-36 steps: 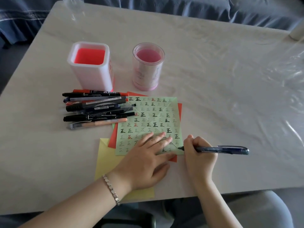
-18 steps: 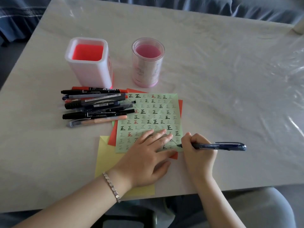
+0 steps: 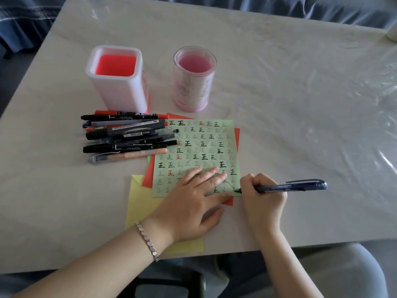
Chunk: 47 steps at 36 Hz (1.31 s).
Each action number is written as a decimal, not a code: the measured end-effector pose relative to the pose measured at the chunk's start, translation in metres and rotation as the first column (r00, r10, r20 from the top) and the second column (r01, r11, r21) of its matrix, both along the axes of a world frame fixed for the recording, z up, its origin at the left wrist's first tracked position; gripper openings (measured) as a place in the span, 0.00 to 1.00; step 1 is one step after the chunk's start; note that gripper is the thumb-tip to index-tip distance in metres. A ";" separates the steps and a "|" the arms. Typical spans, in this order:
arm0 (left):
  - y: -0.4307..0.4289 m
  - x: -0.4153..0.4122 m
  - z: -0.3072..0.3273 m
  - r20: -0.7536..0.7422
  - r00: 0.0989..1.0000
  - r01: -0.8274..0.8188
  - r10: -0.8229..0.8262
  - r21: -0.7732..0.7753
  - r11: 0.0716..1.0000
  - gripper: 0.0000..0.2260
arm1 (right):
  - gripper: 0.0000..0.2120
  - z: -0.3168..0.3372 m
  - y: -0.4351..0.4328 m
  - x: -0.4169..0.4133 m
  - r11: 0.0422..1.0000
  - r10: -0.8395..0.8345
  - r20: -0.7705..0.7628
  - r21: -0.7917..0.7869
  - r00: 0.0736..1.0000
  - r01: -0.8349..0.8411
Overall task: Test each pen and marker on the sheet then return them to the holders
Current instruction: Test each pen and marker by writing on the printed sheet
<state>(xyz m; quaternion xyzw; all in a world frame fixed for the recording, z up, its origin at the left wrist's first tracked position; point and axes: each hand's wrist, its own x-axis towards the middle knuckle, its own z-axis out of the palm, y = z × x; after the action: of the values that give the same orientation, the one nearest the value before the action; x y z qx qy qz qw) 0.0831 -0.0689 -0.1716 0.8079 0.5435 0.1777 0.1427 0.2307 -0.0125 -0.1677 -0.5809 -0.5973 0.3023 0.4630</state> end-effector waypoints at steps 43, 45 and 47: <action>0.001 -0.001 -0.002 0.026 1.000 -0.002 0.002 0.006 1.000 0.15 | 0.20 0.009 0.003 0.003 0.989 -0.125 -0.143 -0.098 0.982 0.112; 0.001 -0.002 -0.002 0.033 0.999 -0.004 0.004 -0.003 1.000 0.15 | 0.18 0.017 0.005 0.004 0.981 -0.123 -0.238 -0.178 0.963 0.081; 0.001 -0.003 -0.001 0.047 0.999 -0.011 0.012 -0.015 1.000 0.15 | 0.18 0.025 0.008 0.008 0.970 -0.096 -0.321 -0.242 0.942 0.017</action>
<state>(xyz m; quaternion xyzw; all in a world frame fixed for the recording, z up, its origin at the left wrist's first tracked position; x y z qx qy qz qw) 0.0804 -0.0674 -0.1727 0.7993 0.5460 0.1935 0.1602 0.2387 -0.0046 -0.1426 -0.5899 -0.4542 0.4505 0.4928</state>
